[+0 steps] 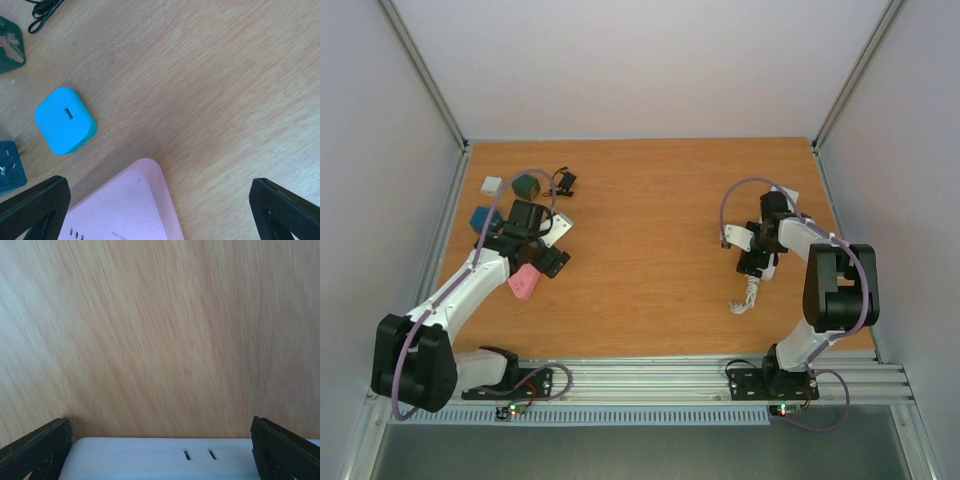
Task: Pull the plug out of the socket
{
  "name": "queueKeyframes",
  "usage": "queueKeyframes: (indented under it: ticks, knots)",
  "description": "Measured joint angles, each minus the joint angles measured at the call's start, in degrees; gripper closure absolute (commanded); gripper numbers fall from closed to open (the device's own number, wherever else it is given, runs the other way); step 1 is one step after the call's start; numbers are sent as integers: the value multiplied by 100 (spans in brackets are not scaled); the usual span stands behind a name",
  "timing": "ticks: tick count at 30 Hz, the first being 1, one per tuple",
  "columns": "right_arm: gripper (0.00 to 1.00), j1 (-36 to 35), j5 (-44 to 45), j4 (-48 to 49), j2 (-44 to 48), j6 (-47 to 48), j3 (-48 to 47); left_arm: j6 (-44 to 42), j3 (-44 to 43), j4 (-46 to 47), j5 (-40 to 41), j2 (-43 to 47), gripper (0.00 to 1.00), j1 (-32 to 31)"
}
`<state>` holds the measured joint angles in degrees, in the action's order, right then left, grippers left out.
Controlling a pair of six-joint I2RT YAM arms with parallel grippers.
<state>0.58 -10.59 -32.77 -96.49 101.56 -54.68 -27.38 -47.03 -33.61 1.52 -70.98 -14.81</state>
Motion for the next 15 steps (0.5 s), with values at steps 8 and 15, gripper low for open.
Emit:
queueKeyframes:
  ticks: [8,15]
  knots:
    - [1,435,186,-407,219,328,81,155,-269,-11,-306,-229,0,0]
    - [1,442,-741,-1648,212,-103,-1471,341,-898,-127,-765,-518,0,20]
